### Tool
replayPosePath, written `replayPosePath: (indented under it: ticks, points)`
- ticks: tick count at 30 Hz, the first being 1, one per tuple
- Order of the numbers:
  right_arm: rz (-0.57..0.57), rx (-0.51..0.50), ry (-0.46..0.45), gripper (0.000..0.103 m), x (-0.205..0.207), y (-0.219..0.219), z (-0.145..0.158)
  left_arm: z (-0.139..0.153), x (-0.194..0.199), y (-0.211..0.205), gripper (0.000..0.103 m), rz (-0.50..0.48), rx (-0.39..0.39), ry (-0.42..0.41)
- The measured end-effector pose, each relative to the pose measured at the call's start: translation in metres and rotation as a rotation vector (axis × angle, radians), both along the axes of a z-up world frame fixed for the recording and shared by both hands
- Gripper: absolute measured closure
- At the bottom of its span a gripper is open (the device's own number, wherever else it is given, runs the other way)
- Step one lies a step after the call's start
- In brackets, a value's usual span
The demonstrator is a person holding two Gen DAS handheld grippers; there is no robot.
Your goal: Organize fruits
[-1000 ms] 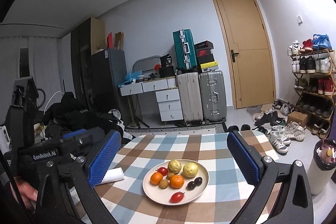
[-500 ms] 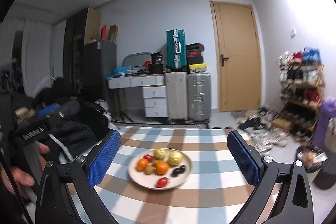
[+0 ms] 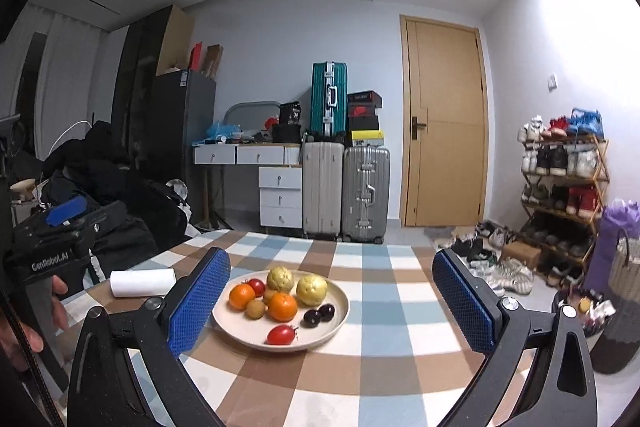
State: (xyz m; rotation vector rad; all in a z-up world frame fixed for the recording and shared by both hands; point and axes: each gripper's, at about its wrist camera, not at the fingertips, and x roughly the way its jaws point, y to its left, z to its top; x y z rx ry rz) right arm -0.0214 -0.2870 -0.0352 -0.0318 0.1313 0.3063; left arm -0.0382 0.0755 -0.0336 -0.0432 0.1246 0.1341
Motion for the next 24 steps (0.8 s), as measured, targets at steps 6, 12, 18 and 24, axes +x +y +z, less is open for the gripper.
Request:
replayPosePath:
  ticks: [6, 12, 18, 24]
  points:
    - [-0.021, -0.001, 0.015, 0.000, 0.014, 0.002, -0.016, -0.019, 0.016, -0.001, 0.002, -0.004, -0.008, 0.053]
    - [-0.019, -0.010, 0.023, 0.000, 0.023, 0.006, -0.029, -0.036, 0.032, -0.005, 0.001, -0.005, 0.021, 0.090]
    - [0.004, -0.023, 0.062, 0.000, 0.030, 0.011, -0.035, -0.038, 0.050, 0.000, 0.001, -0.005, 0.009, 0.163]
    - [0.016, -0.031, 0.178, 0.000, 0.049, 0.014, -0.044, -0.041, 0.062, -0.002, 0.001, 0.000, 0.014, 0.206]
